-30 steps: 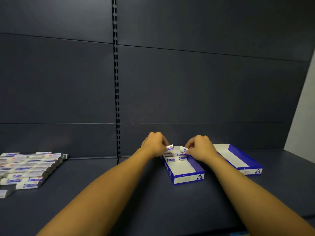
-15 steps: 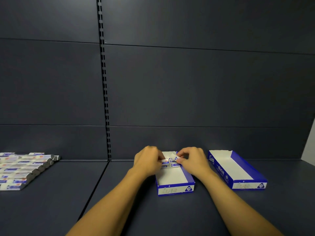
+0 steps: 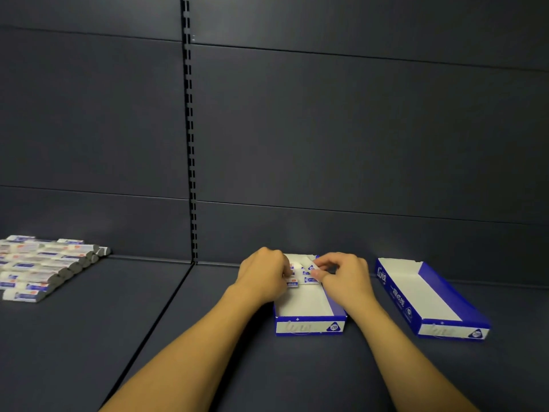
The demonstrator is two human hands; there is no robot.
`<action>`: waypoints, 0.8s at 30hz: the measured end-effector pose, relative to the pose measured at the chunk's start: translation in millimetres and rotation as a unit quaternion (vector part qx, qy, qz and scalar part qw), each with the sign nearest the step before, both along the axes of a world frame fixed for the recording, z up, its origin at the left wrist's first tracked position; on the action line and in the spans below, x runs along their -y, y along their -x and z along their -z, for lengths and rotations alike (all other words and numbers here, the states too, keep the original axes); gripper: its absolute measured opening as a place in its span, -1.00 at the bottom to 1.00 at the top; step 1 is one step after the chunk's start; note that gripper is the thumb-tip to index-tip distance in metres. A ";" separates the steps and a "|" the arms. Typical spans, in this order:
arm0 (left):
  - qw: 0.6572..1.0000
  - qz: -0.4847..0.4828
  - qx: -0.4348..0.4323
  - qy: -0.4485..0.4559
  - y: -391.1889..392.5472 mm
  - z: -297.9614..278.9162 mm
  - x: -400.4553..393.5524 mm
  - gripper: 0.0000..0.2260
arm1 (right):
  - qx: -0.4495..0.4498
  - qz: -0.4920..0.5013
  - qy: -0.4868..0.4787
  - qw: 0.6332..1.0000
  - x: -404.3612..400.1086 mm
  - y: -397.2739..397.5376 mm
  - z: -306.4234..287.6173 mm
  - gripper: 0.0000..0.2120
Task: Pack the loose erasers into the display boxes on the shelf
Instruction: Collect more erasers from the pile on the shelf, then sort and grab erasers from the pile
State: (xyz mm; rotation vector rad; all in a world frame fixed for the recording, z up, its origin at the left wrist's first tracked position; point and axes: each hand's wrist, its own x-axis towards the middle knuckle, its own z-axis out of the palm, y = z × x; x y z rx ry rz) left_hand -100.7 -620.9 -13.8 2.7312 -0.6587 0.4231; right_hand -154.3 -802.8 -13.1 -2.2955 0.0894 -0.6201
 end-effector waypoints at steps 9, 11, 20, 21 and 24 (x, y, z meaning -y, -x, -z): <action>1.000 -0.011 -0.002 0.002 -1.0 3.4 2.5 -0.87 | -0.066 -0.011 0.132 0.989 3.3 -7.6 -11.7 -0.84; 1.000 -0.010 -0.005 -0.002 -1.5 2.9 3.7 -0.86 | -0.080 -0.021 0.170 0.982 2.4 -11.0 -13.3 -0.82; 0.999 -0.021 0.023 -0.034 -0.6 5.7 3.8 -0.84 | -0.106 -0.050 0.198 0.973 1.6 -14.5 -8.0 -0.86; 0.999 -0.022 0.020 -0.032 -1.4 5.9 3.4 -0.84 | -0.110 -0.048 0.197 0.973 2.3 -15.0 -8.2 -0.86; 0.999 -0.026 0.012 -0.025 -2.0 4.8 3.5 -0.83 | -0.117 -0.043 0.205 0.971 2.8 -15.6 -8.4 -0.88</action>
